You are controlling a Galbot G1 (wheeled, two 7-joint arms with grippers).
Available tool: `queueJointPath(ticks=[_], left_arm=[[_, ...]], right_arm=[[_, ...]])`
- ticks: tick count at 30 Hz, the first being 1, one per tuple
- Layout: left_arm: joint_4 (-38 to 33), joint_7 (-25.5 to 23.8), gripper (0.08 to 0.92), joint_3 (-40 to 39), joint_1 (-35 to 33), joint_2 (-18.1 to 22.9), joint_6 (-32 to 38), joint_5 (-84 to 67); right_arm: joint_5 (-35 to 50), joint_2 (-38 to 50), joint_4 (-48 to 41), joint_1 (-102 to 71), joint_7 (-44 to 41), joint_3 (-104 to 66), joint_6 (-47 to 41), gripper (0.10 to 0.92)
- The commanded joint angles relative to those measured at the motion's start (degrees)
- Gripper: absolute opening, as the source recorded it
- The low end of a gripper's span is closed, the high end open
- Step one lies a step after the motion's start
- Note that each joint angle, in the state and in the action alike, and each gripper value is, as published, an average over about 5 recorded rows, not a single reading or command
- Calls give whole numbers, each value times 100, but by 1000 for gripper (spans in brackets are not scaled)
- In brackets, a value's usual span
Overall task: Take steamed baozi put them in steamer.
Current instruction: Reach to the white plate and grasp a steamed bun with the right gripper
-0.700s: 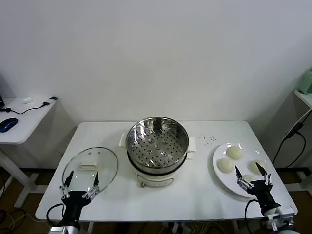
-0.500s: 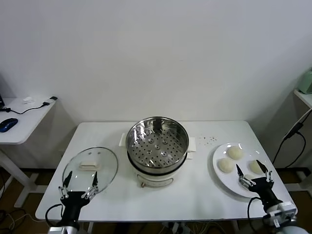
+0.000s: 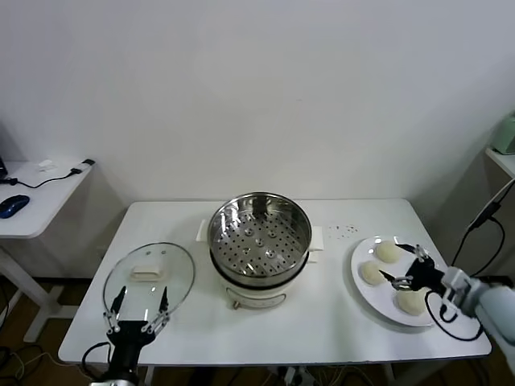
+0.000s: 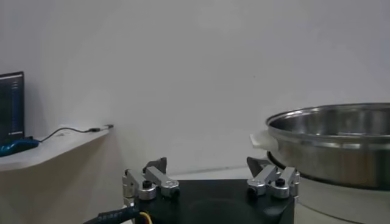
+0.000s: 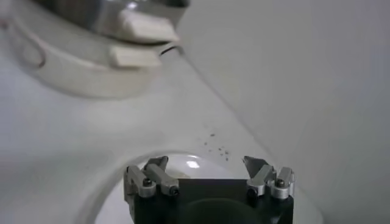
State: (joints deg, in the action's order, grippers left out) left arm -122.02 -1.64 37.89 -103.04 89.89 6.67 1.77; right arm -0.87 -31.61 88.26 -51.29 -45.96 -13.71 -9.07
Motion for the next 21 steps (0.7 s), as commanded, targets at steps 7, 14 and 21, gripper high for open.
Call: queueJointPath(ticks=[7,14,21], left_arm=[[32,55,823,-99,-58,38,69,32],[124,115,823,-51,39,5,-39,23],[167,151,823,37,118,-21,-137,3]], right_arm=[[-1226,180,-3009,5746,-1896,6070,844,823],[-1434,-923,-4027,6160,-1963,6643,1189,823],[-1522,-1895,-5087,6027,-1862,6402,1410,823]])
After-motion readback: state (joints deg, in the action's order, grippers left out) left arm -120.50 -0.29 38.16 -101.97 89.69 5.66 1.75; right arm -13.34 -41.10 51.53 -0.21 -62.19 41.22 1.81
